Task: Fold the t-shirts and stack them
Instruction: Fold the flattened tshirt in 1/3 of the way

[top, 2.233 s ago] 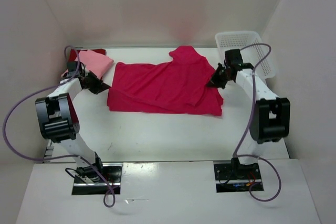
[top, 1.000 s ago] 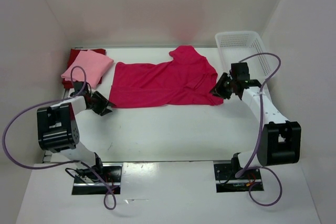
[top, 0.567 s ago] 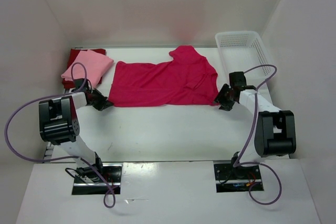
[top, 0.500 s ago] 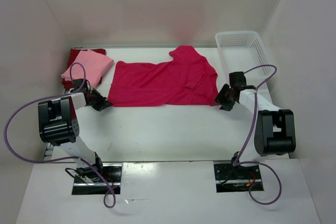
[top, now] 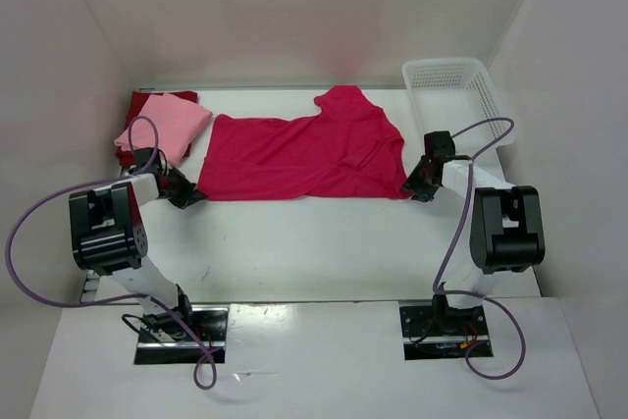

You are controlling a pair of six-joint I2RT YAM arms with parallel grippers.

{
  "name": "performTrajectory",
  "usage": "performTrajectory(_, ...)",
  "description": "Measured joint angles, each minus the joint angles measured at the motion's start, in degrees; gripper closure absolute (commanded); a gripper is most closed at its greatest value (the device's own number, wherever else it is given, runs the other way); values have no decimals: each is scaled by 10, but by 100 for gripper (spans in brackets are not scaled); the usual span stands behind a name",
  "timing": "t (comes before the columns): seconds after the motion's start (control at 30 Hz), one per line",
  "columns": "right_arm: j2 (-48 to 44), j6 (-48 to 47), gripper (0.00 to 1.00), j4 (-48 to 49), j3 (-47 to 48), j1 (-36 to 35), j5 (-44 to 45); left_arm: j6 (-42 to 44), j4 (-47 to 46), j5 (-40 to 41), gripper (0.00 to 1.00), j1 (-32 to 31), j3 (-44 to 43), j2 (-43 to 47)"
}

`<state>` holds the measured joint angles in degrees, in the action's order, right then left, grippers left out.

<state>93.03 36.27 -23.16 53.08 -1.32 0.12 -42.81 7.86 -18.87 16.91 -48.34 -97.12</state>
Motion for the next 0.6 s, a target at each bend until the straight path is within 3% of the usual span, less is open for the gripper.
performTrajectory(0.13,13,14,89,14,0,-4,8,9,13,15,100,2,0,8)
performTrajectory(0.23,16,23,100,23,0,-4,12,9,19,21,100,6,0,12)
performTrajectory(0.43,9,36,100,24,-3,-5,16,23,63,44,100,7,11,79)
performTrajectory(0.6,-66,49,100,-2,-36,-6,1,27,82,49,100,24,27,142)
